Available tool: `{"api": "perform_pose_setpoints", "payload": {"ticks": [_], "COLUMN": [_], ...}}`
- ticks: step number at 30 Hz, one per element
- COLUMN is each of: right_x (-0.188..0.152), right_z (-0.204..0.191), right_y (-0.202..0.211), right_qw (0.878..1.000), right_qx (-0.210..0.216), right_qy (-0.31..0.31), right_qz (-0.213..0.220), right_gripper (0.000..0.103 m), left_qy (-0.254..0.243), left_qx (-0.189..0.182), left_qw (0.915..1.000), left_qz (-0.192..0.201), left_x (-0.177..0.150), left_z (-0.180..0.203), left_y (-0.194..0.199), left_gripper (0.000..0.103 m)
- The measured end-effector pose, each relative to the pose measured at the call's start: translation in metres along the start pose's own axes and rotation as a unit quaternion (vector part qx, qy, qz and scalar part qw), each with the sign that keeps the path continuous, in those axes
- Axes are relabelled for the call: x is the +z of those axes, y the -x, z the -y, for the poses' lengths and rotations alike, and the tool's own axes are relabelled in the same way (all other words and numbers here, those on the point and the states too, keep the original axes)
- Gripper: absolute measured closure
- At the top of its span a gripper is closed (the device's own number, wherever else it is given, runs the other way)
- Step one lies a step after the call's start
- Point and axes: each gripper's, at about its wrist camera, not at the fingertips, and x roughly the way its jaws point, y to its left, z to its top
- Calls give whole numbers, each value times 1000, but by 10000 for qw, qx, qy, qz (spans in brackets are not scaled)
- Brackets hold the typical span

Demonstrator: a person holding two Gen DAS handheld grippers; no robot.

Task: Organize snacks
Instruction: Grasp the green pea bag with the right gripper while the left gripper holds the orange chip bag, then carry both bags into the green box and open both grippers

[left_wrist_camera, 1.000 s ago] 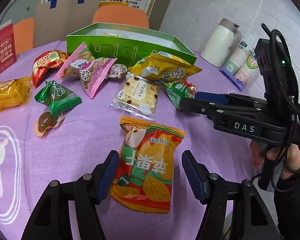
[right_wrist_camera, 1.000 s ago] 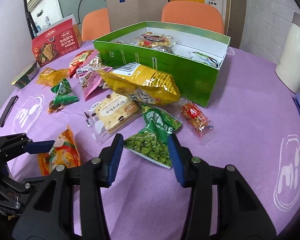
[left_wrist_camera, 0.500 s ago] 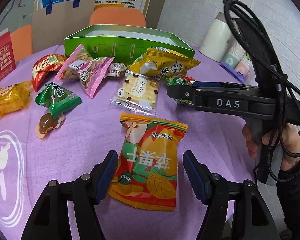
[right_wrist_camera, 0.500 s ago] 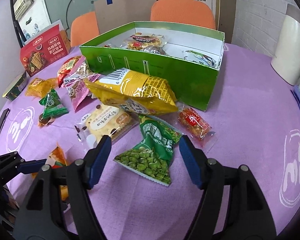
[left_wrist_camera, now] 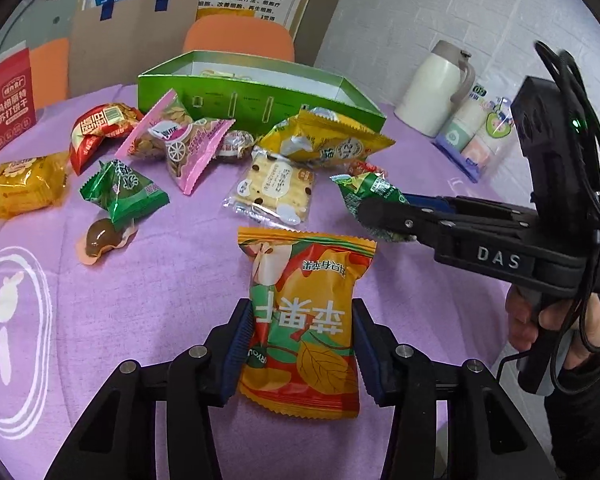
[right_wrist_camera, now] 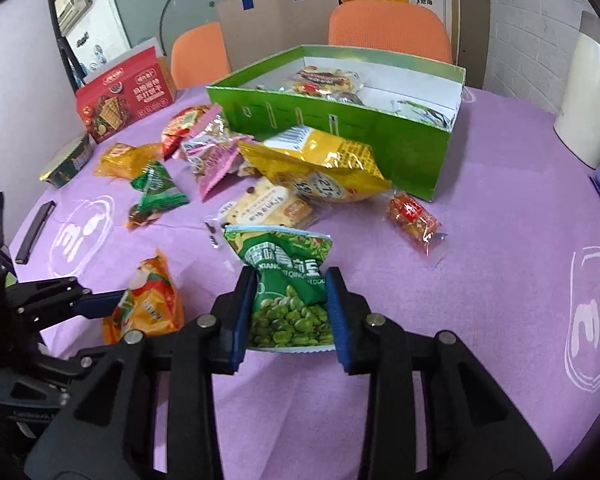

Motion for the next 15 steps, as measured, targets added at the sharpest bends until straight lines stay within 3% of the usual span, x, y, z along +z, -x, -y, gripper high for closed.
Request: {"api": "perform_pose_setpoints", "payload": {"ticks": [6, 15], "right_x": [25, 70], "right_z": [-12, 11], "right_y": [48, 63], "right_qw": [9973, 9931], "right_qx": [347, -14], "right_qy": [83, -174], "right_qz": [639, 1157], "right_gripper": [66, 66], "left_qy": [-117, -250], "left_qx": [-127, -189], "left_qw": [9984, 9940], "left_qz": [542, 1052], "left_x": [42, 127], "left_z": [8, 15], "left_y": [35, 48], "left_gripper": [55, 54]}}
